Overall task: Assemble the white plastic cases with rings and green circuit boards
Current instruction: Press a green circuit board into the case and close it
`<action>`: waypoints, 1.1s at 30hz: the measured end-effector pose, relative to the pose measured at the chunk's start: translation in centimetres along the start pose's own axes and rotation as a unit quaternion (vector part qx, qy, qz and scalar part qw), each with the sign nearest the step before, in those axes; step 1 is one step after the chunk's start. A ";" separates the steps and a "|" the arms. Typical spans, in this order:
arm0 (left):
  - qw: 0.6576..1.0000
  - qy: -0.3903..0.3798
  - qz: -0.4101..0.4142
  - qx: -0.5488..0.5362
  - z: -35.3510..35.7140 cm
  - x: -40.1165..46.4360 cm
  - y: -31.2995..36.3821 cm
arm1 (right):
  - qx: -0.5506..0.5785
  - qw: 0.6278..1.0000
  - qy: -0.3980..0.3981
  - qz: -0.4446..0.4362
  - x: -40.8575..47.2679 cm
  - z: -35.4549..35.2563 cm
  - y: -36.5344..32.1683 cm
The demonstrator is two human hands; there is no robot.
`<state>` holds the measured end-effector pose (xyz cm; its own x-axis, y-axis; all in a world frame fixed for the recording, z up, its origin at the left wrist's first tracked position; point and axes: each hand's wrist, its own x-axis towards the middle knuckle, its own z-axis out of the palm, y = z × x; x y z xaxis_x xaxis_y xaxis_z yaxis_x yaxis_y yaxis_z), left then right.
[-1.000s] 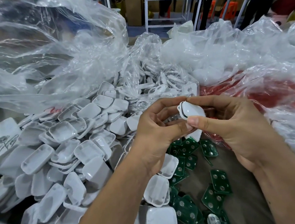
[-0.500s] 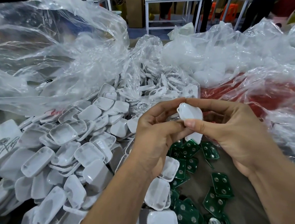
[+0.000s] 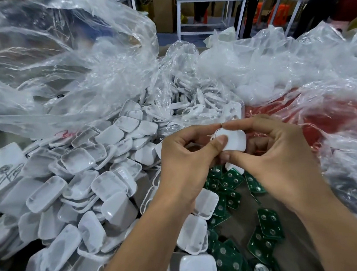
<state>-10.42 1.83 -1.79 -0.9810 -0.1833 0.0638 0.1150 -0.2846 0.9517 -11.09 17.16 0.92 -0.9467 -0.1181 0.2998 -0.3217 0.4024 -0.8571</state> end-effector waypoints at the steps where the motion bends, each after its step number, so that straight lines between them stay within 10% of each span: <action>1: 1.000 0.001 -0.002 0.000 -0.1 0.0 0.0 | 0.013 1.000 -0.011 0.008 0.0 0.0 0.1; 12: 0.997 -0.002 -0.030 -0.073 0.0 0.2 0.5 | 0.277 0.953 0.000 0.126 0.6 -0.1 1.5; 33: 0.997 -0.010 -0.028 -0.069 -0.5 0.1 0.3 | 0.146 0.985 0.091 0.018 0.0 1.3 1.0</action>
<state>-10.38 1.22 -1.64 -0.9893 -0.1445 0.0198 0.0794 -0.4199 0.9041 -11.48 16.35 -0.51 -0.9473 0.0662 0.3134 -0.3040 0.1224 -0.9448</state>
